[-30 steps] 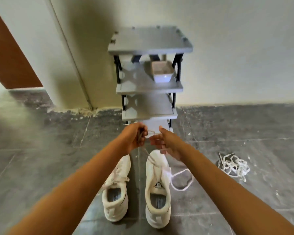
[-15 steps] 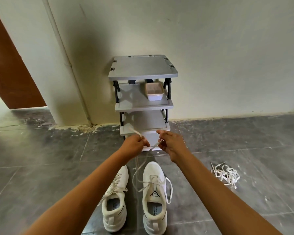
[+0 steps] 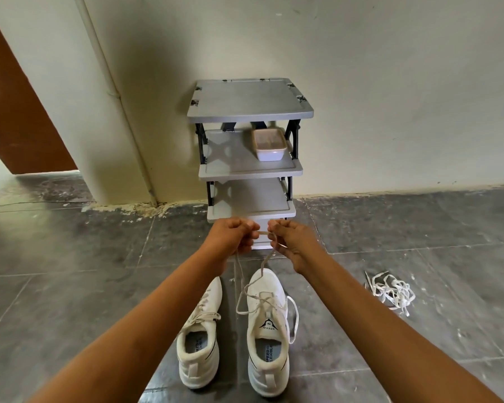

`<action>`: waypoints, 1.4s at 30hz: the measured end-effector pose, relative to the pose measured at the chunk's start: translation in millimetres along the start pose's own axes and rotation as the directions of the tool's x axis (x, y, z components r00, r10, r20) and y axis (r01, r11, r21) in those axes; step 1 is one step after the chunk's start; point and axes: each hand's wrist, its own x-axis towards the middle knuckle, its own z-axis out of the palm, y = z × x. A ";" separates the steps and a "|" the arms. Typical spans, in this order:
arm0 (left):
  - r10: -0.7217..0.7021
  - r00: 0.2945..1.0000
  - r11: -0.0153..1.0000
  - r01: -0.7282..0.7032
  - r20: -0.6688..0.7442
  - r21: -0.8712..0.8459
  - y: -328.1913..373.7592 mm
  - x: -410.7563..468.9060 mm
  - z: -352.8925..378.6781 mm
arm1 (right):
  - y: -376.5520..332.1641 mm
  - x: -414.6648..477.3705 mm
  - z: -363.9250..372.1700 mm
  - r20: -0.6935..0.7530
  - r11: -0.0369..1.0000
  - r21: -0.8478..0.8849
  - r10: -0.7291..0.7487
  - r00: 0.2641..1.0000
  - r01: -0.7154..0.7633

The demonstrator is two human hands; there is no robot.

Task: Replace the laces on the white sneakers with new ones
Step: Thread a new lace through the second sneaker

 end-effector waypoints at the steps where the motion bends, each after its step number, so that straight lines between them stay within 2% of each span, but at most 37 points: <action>1: -0.013 1.000 0.999 0.012 -0.005 -0.051 0.2 -0.3 0.6 | 0.0 -0.8 1.2 0.004 1.000 0.018 0.012 1.000 -0.012; 5: -0.007 0.999 0.995 0.003 -0.038 -0.103 4.2 -0.9 4.8 | -0.1 -2.2 5.2 0.010 0.986 0.162 0.049 0.999 -0.050; 9: 0.027 0.997 0.994 -0.034 -0.075 -0.100 8.3 -2.6 6.6 | 1.2 -1.4 2.4 -0.081 0.985 0.170 0.021 0.997 -0.007; 17: 0.066 0.977 0.998 -0.064 -0.201 0.017 5.1 -2.0 8.3 | 1.4 -4.3 5.3 -0.031 0.987 0.160 0.010 0.999 -0.005; 23: 0.016 0.978 0.999 -0.024 -0.208 -0.038 6.5 -3.3 9.5 | 1.6 -2.4 6.4 -0.044 0.988 0.098 -0.114 0.992 0.118; 26: 0.017 0.981 1.000 -0.020 -0.191 -0.012 8.2 -3.1 11.1 | 4.1 -1.1 5.8 -0.055 0.986 0.040 -0.157 0.986 0.159; 31: 0.068 0.992 0.998 -0.067 -0.109 0.011 7.1 -5.1 13.2 | 5.1 -0.8 4.8 -0.046 0.988 0.046 -0.146 0.988 0.148; 36: 0.077 0.983 0.996 -0.069 -0.166 0.054 5.2 -4.3 12.9 | 3.6 -3.9 4.5 -0.010 0.984 0.084 -0.154 0.988 0.155; 42: 0.120 0.978 0.986 -0.097 -0.168 0.139 3.9 -3.5 11.8 | 3.7 -4.3 6.1 0.047 0.980 0.141 -0.150 0.988 0.142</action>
